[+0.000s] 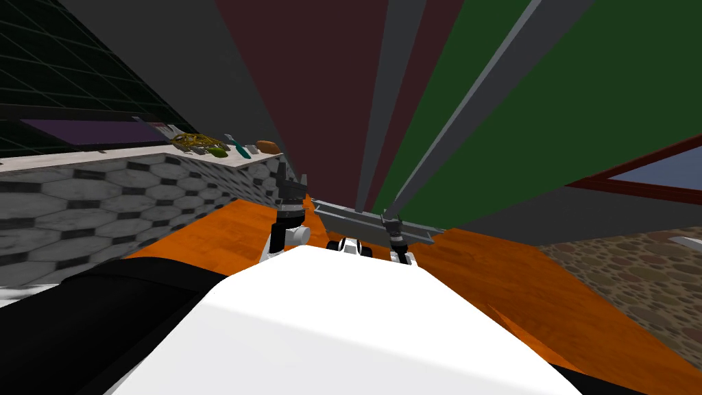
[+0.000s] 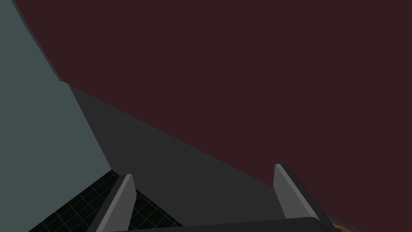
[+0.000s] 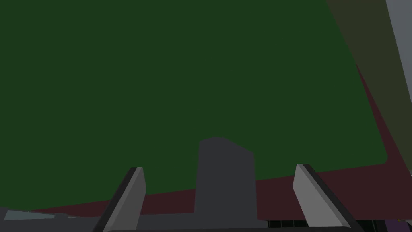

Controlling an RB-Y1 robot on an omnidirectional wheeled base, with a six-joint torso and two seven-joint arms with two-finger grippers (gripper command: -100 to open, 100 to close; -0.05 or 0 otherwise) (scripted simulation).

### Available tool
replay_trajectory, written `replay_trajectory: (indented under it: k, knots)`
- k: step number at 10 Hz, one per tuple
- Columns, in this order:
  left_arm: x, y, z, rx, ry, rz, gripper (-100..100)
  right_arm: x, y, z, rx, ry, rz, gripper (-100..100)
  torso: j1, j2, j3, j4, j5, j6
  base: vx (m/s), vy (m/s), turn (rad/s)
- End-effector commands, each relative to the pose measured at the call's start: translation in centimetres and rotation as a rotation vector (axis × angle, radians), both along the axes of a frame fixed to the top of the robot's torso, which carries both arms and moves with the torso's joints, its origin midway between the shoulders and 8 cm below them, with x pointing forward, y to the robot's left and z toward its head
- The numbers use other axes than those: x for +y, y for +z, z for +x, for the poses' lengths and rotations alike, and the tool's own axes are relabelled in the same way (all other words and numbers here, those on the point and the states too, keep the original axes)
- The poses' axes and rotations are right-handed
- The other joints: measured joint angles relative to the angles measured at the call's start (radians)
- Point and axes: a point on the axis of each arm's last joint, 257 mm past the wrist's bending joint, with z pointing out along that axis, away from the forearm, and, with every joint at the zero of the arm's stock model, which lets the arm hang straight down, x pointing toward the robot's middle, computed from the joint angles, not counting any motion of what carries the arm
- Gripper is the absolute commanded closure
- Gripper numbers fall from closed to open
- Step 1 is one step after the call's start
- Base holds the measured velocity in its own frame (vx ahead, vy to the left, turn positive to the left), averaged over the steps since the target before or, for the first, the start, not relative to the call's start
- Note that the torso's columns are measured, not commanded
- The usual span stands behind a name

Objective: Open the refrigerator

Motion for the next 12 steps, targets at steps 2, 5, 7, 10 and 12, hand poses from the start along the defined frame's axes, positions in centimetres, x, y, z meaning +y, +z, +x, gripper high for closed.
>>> replay_trajectory:
  k: [2, 5, 7, 10, 12]
  knots:
    - [0.0, 0.0, 0.0, 0.0, 0.0, 0.0, 0, 0.7, -1.1, -1.2, 0.001, -0.002, 0.004, 100, -0.005, 0.0, 0.001, -0.003, -0.003, -0.001, 0.005, -0.052, -0.005]
    - [0.0, 0.0, 0.0, 0.0, 0.0, 0.0, 0, 1.9, 0.0, -1.0, -0.012, 0.086, 0.003, 100, -0.003, 0.005, 0.003, -0.001, -0.002, -0.002, -0.112, -0.116, 0.091]
    - [0.0, 0.0, 0.0, 0.0, 0.0, 0.0, 0, 3.0, 0.2, -1.1, -0.009, 0.145, 0.003, 100, -0.001, 0.01, 0.007, 0.002, -0.001, 0.001, -0.195, -0.155, 0.113]
    - [0.0, 0.0, 0.0, 0.0, 0.0, 0.0, 0, 4.7, 0.3, -1.5, -0.001, 0.233, 0.002, 100, -0.001, 0.003, 0.001, 0.004, 0.001, 0.001, -0.187, -0.171, 0.098]
    - [0.0, 0.0, 0.0, 0.0, 0.0, 0.0, 0, 5.7, 0.4, -1.9, 0.006, 0.292, 0.001, 100, 0.003, 0.001, 0.0, 0.004, 0.002, -0.001, -0.161, -0.126, 0.082]
